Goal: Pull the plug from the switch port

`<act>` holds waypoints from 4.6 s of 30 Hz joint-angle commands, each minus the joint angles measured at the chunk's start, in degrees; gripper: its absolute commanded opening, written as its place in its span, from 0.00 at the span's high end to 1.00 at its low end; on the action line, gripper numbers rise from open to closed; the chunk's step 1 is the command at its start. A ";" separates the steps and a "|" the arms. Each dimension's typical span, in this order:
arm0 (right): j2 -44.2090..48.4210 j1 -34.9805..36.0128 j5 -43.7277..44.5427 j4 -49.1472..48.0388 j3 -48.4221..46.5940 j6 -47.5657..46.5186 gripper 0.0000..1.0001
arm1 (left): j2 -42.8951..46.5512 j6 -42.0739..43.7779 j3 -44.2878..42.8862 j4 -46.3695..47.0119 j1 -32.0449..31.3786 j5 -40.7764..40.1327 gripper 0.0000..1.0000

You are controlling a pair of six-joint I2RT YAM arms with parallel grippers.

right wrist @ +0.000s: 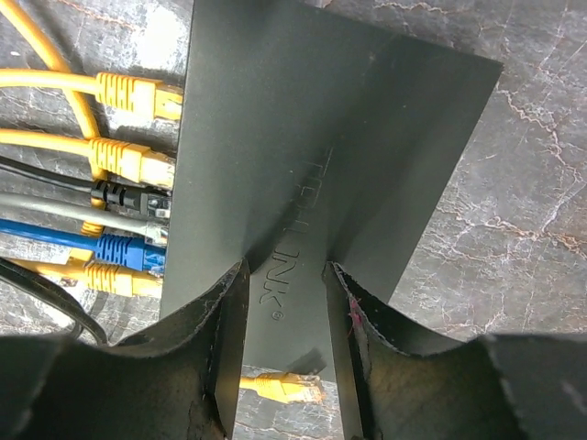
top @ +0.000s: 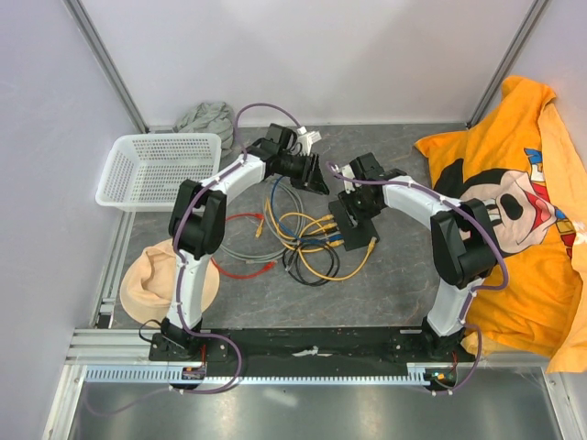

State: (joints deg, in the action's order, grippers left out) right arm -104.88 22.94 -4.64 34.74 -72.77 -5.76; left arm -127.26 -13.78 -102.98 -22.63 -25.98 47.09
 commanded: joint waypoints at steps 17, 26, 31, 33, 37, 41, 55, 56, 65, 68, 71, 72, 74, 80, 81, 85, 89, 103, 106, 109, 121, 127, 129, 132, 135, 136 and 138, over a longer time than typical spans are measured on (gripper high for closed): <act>-2.35 -2.46 -3.09 -0.20 0.62 1.10 0.53 | -3.87 4.82 4.19 -0.92 -2.59 -2.71 0.55; -2.26 -2.46 -2.91 0.33 0.53 0.84 0.52 | -8.35 5.52 2.17 -1.37 -2.76 0.72 0.52; -2.17 -2.46 -2.83 0.50 0.70 0.84 0.52 | -9.76 1.13 2.35 1.36 -3.03 2.83 0.48; -2.17 -2.46 -2.74 0.59 0.61 0.66 0.52 | -10.46 0.16 2.00 1.80 -2.94 2.83 0.48; -1.99 -2.46 -2.39 0.85 0.70 0.49 0.52 | -11.43 -0.37 1.38 2.07 -2.85 2.30 0.52; -1.91 -2.46 -2.39 0.85 1.05 0.49 0.51 | -11.95 -0.37 0.76 1.98 -2.76 1.77 0.54; -4.28 -2.37 -2.83 1.21 -0.97 0.57 0.50 | -12.57 -1.51 0.15 2.86 -2.68 2.83 0.64; -4.28 -2.46 -2.91 1.21 -0.97 0.57 0.50 | -12.57 -1.77 0.23 2.94 -2.68 2.83 0.64; -4.45 -2.46 -3.00 1.21 -0.88 0.66 0.50 | -12.66 -2.39 0.23 3.65 -2.68 3.01 0.89; -4.63 -2.37 -2.91 0.94 -0.79 0.75 0.50 | -12.66 -2.39 0.23 3.74 -2.68 2.92 0.98; -4.37 -2.46 -2.83 0.85 -1.58 0.75 0.50 | -12.66 -2.30 0.15 3.65 -2.68 3.01 0.98; -3.93 -2.20 -2.83 0.68 -1.93 0.84 0.50 | -12.75 -2.13 0.15 3.65 -2.68 3.09 0.98; -2.53 -1.67 -1.69 0.24 -3.16 0.84 0.39 | -12.66 -1.69 0.23 3.56 -2.59 3.53 0.98; -1.99 1.49 -3.27 1.12 -3.43 -0.30 0.23 | -13.10 -1.95 -0.03 3.65 -2.50 4.50 0.98; -1.99 2.19 -3.18 1.12 -3.08 -0.48 0.23 | -12.93 -1.86 -0.03 3.65 -2.50 4.50 0.98; -2.08 2.73 -2.83 0.59 -1.58 -0.22 0.23 | -12.84 -1.95 0.15 3.74 -2.50 4.41 0.98; -3.57 2.73 -0.46 0.68 -0.71 0.22 0.26 | -12.84 -1.95 0.15 3.82 -2.50 4.41 0.98; -8.67 2.73 2.97 1.21 -0.18 0.92 0.45 | -10.73 -0.28 2.16 1.63 -2.15 4.06 0.98; -9.46 2.64 3.76 1.38 0.00 1.71 0.45 | -9.24 -0.37 3.48 1.10 -1.54 4.85 0.98; -9.20 2.73 4.20 0.94 0.61 3.47 0.51 | -8.79 -1.16 5.50 1.19 -0.13 5.47 0.98; -11.05 2.55 4.29 0.68 0.35 4.00 0.52 | -8.97 6.84 8.67 -0.48 2.42 8.19 0.98; -11.49 2.55 4.29 0.59 0.09 3.74 0.51 | -8.79 7.89 8.15 -0.66 2.42 8.28 0.98; -11.57 2.55 4.29 0.50 0.09 3.65 0.51 | -8.44 8.94 7.10 -1.80 2.42 7.49 0.98; -11.66 2.55 4.29 0.15 0.09 3.48 0.50 | -6.95 10.88 4.28 -4.08 2.95 5.91 0.99; -11.84 2.55 4.29 0.06 -0.35 3.48 0.50 | -4.94 13.16 1.48 -7.24 3.65 5.82 0.99; -11.93 2.55 4.29 0.06 -0.35 3.47 0.50 | -4.58 15.25 0.60 -8.64 3.83 5.82 0.98; -11.93 2.55 4.29 0.06 -0.62 3.39 0.50 | -2.83 16.33 -0.90 -12.68 4.35 6.34 0.98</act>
State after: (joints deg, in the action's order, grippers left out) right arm -109.25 25.71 -1.54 34.33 -77.08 -2.59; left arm -136.44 -4.95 -99.48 -27.53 -24.14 55.57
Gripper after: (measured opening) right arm 0.498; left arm 0.166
